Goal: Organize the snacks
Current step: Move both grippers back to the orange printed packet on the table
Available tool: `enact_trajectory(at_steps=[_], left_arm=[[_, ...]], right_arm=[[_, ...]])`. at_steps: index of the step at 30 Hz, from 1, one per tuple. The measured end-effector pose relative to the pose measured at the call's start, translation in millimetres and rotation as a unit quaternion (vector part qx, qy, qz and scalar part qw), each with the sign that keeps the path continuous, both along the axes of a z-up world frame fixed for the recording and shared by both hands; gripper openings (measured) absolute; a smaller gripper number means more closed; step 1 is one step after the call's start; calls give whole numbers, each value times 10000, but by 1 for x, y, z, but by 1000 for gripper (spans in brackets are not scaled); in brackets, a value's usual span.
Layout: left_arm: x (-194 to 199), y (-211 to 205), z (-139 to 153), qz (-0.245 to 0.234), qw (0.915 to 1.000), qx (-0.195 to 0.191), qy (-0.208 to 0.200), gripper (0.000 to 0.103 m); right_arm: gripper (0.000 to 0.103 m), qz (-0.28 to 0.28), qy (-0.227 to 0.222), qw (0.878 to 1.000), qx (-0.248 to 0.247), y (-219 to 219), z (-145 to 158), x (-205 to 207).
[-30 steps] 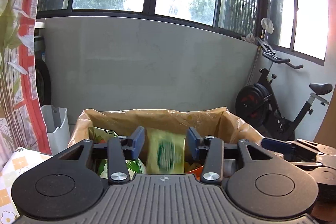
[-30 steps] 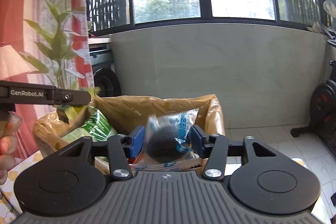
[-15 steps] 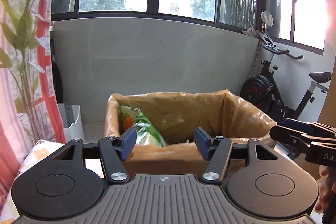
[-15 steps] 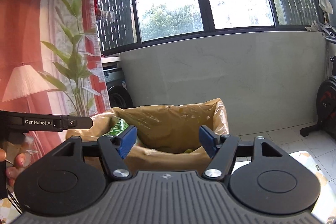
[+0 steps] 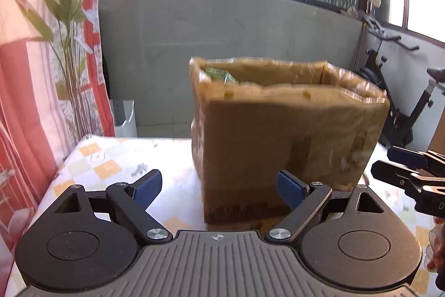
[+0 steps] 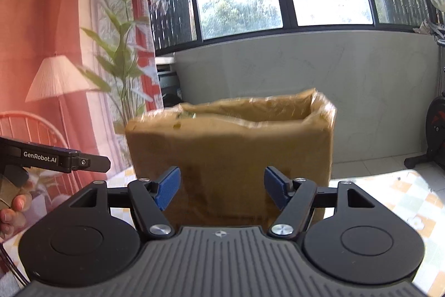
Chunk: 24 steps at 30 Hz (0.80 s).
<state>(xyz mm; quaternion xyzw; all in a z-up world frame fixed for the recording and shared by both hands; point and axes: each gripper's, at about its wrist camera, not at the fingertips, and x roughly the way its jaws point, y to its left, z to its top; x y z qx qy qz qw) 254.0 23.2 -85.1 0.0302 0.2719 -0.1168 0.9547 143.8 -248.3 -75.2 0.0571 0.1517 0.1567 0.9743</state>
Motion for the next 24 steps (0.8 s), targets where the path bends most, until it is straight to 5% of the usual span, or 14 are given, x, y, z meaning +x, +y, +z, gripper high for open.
enact_trajectory(at_steps=[5,11,16,24], left_arm=[[-7,3,-29,-106,9997,204,112,90],[-5,11,-60,-209,9977,-122,633,83],[-8,11,-76,-276,9963,-66,812,80],[-5,0,-98,-615,9884,-498,1295,74]], right_arm=[[71,243,495,9983,-174,14,-37,4],[71,544,1085,9915,-459,32,-73,5],[71,1005,1272,9842,-716,49,-90,-3],[74,1479,1339,9745,-1030,66,-101,-2]])
